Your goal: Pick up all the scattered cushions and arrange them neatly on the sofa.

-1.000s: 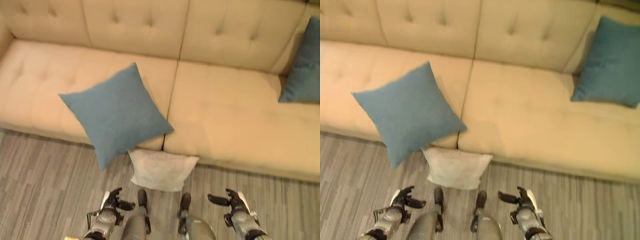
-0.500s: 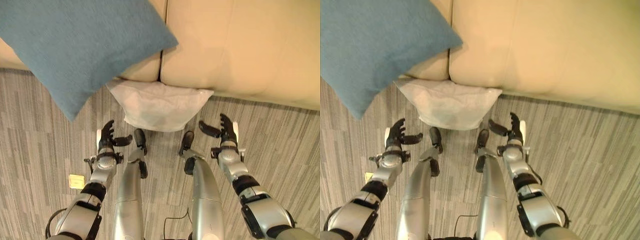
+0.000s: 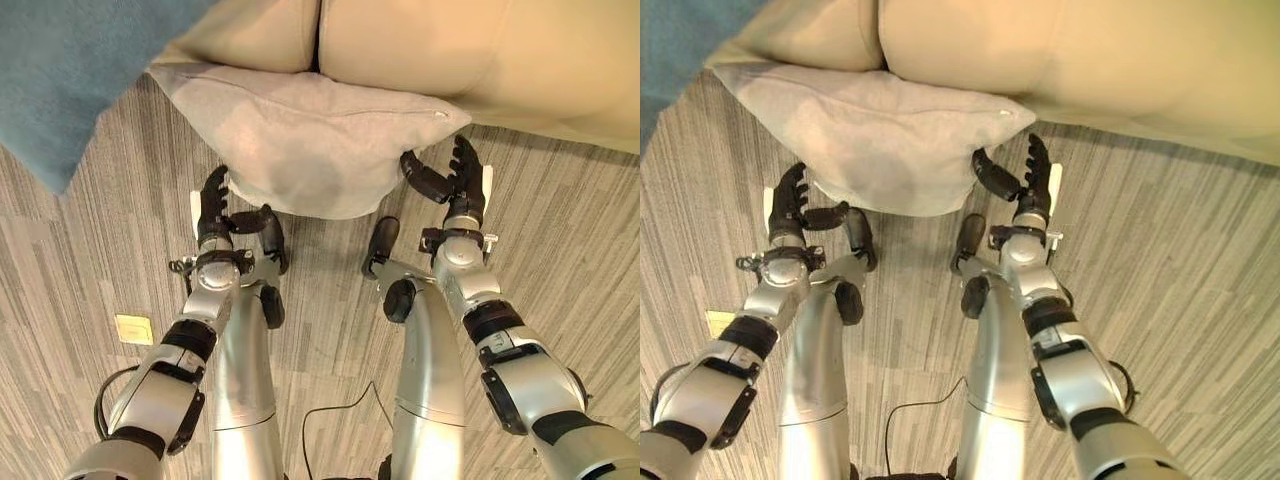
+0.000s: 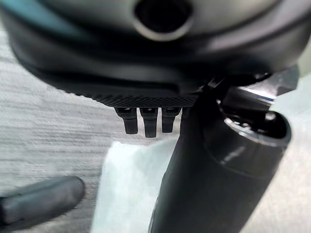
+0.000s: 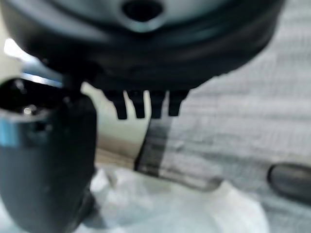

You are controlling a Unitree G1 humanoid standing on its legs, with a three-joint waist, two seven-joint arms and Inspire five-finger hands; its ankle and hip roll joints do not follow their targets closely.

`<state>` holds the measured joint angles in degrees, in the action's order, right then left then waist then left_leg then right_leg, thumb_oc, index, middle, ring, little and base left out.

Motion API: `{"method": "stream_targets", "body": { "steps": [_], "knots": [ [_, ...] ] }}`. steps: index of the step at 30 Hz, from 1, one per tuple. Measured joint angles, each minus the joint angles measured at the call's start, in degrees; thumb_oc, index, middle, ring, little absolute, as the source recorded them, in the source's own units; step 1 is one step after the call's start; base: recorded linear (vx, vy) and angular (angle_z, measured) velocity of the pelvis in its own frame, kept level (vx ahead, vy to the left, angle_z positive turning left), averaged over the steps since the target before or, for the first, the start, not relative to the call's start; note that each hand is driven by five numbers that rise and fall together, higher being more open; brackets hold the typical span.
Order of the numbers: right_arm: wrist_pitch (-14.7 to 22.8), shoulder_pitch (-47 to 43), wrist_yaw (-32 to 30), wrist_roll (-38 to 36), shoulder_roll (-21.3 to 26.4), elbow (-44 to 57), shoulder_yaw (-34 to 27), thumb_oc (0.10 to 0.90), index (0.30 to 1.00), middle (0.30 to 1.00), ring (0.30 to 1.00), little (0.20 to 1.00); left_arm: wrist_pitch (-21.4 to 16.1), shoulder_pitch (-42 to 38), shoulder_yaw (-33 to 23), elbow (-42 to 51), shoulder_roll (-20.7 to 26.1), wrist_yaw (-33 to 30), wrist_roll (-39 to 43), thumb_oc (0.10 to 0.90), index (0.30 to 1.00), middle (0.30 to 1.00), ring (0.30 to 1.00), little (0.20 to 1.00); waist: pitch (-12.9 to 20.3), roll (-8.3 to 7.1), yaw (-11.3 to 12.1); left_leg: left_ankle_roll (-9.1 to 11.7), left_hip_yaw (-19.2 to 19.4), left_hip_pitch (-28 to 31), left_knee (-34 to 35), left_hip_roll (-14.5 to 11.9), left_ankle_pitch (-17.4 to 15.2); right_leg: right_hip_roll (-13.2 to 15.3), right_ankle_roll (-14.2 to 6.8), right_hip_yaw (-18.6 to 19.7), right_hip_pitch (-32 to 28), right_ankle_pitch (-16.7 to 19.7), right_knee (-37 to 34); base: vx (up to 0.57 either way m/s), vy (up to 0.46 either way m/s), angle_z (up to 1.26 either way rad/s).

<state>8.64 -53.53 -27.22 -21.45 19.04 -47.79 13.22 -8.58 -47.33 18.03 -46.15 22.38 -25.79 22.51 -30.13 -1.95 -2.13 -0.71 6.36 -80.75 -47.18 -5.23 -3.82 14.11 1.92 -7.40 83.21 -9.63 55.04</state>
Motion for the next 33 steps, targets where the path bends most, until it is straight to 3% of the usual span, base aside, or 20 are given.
{"method": "stream_targets", "body": {
  "steps": [5,6,7,8,9,15,20,29,31,32,33],
  "knots": [
    [0.85,-1.79,4.42,-4.93,0.02,-0.06,6.94,0.8,0.9,0.9,0.9,0.9,0.49,-2.99,4.02,-0.53,1.29,-0.2,0.57,0.8,0.9,0.9,0.9,0.9,0.0,0.0,0.07,0.06,-0.38,-0.76,-0.48,0.16,0.09,0.2,0.07,-0.12,0.65,0.01,0.68,0.0,-0.001,0.01],
    [0.8,-2.26,4.73,-5.36,-0.32,-0.11,7.56,0.8,0.9,0.9,0.9,0.9,0.61,-3.18,4.25,-0.51,1.37,-0.22,0.62,0.723,0.785,0.785,0.785,0.785,0.0,0.0,0.14,0.16,-0.41,-0.79,-0.37,0.2,0.22,0.21,0.09,-0.16,0.67,0.03,0.66,0.0,0.0,0.0],
    [0.6,-3.62,4.86,-6.57,-0.31,-0.76,9.05,0.8,0.9,0.9,0.9,0.9,1.38,-3.96,4.97,-0.51,1.62,-0.27,1.1,0.576,0.564,0.564,0.564,0.564,0.0,-0.01,0.22,0.19,-0.51,-0.85,-0.3,0.23,0.4,0.19,0.06,-0.21,0.75,0.03,0.7,0.0,0.0,0.0],
    [0.48,-4.14,5.24,-6.8,-0.38,-0.76,9.26,0.582,0.573,0.573,0.573,0.573,1.56,-4.49,5.51,-0.52,1.66,-0.29,1.15,0.464,0.396,0.396,0.396,0.396,0.0,-0.01,0.38,0.25,-0.57,-0.93,-0.23,0.24,0.43,0.19,0.06,-0.24,0.85,0.02,0.71,0.0,0.0,0.0],
    [0.37,-4.76,5.43,-7.23,-0.5,-0.77,9.25,0.4,0.3,0.3,0.3,0.3,1.56,-5.34,6.06,-0.48,1.65,-0.39,1.28,0.4,0.3,0.3,0.3,0.3,0.0,-0.01,0.7,0.34,-0.63,-1.09,-0.11,0.28,0.51,0.21,0.06,-0.27,1.03,0.01,0.74,0.0,0.0,0.0],
    [0.26,-5.59,5.48,-9.23,1.55,-0.54,8.69,0.4,0.3,0.3,0.3,0.3,1.62,-6.88,6.22,0.09,2.93,-1.47,2.86,0.4,0.3,0.3,0.3,0.3,0.01,-0.02,0.92,0.53,-0.82,-1.85,0.94,0.59,1.36,0.22,0.15,-0.48,1.89,0.29,0.4,-0.01,0.009,0.03],
    [-0.42,-4.54,5.93,-8.54,3.88,0.87,8.81,0.4,0.3,0.3,0.3,0.3,2.36,-6.15,5.4,2.27,3.16,-1.43,2.91,0.4,0.3,0.3,0.3,0.3,-0.04,-0.11,0.88,1.04,-0.6,1.53,6.99,1.05,4.38,0.12,0.41,-1.44,-1.01,2.29,-4.17,-0.04,0.01,0.03],
    [-1.5,11.96,7.47,-3.9,2.29,12.83,5.53,0.4,0.3,0.3,0.3,0.3,2.77,10.14,0.93,12.95,0.41,-0.34,2.14,0.4,0.3,0.3,0.3,0.3,0.15,-0.43,0.6,1.24,-0.34,19.33,20.96,1.35,8.39,-1.05,-0.87,-3.18,-17.94,5.0,-16.11,-0.04,-0.028,-0.01],
    [-1.31,17.67,8.59,-2.44,1.3,15.97,3.39,0.4,0.3,0.3,0.3,0.3,2.76,14.91,0.14,15.85,-0.13,0.5,1.56,0.4,0.3,0.3,0.3,0.3,0.06,-0.6,0.19,1.66,-0.32,25.85,25.12,1.49,9.59,-1.56,-1.08,-3.67,-24.07,5.54,-18.72,-0.01,-0.086,0.0],
    [-1.0,21.48,8.89,-1.68,0.16,18.29,2.8,0.4,0.3,0.3,0.3,0.3,2.71,18.83,-0.39,17.05,-0.85,1.15,0.76,0.4,0.3,0.3,0.3,0.3,0.58,-0.87,0.22,1.81,-0.43,30.46,27.59,1.49,9.94,-1.86,-1.41,-4.09,-28.48,5.65,-21.04,0.01,-0.051,-0.05],
    [-0.06,25.14,9.23,-1.41,-0.17,19.41,2.84,0.4,0.3,0.3,0.3,0.3,2.66,21.56,-0.21,17.73,-1.17,1.48,0.47,0.4,0.3,0.3,0.3,0.3,3.41,-1.18,-0.26,2.01,-0.27,31.04,28.35,1.49,9.34,-1.92,-2.16,-3.95,-28.7,5.05,-21.43,0.04,-0.119,-0.06]
  ]
}}
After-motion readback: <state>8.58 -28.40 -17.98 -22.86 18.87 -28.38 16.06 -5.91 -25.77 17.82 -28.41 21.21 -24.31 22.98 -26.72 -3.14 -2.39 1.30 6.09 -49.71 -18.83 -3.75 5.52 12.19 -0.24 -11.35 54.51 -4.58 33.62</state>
